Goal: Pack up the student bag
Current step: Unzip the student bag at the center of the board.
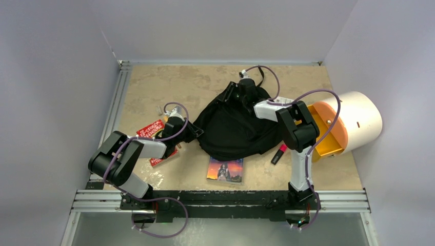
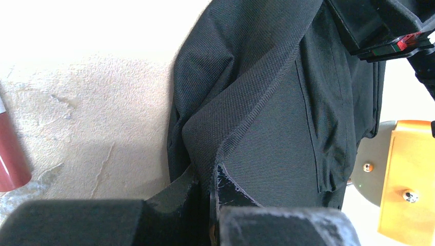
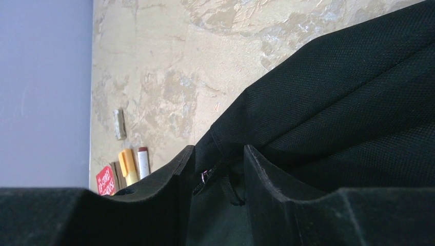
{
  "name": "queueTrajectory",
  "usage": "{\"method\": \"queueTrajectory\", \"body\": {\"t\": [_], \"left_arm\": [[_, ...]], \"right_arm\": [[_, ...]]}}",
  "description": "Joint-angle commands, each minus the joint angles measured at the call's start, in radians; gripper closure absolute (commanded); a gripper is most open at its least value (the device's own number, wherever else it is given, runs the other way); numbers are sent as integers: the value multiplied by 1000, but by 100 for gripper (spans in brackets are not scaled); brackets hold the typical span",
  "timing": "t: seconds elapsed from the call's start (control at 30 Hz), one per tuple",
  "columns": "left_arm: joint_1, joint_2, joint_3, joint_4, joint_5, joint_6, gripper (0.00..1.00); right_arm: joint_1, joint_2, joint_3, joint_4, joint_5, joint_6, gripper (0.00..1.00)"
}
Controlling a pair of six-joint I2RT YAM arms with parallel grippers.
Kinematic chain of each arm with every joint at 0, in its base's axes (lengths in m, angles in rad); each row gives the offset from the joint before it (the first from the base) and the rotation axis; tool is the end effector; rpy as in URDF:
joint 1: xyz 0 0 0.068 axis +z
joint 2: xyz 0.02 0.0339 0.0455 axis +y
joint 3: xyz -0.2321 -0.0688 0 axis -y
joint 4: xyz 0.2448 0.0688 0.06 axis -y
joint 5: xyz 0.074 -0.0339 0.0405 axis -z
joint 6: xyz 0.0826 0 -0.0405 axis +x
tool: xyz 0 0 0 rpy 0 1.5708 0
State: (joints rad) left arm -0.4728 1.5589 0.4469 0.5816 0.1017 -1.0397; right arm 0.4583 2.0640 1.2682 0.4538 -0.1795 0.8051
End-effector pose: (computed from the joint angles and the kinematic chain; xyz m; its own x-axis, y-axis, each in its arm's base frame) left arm 0.2759 -0.1505 0.0737 -0.6860 -0.6126 -0.3926 -0.1194 0.6270 -0.7698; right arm 0.4332 0.2302 0.1330 -0.6310 0.4796 -0.6097 -0.1894 0.6669 0.7206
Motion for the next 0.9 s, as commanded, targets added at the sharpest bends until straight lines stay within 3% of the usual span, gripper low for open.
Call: {"method": "queueTrajectory", "body": {"t": [0.0,0.23,0.53,0.87], "left_arm": [[-18,15,14,14,28,-5,100],[-18,12,9,16,27,-8,100],[-18,14,9,20,27,-8,100],[-18,14,7,25,30,-10,100]], "right_arm": [[13,5,24,20,-51,6,59],[15,26,47,-20,-19,6,67],[15,67,102,-96,5,-3,70],[17,53,93,-57,-29,-2,92]]}}
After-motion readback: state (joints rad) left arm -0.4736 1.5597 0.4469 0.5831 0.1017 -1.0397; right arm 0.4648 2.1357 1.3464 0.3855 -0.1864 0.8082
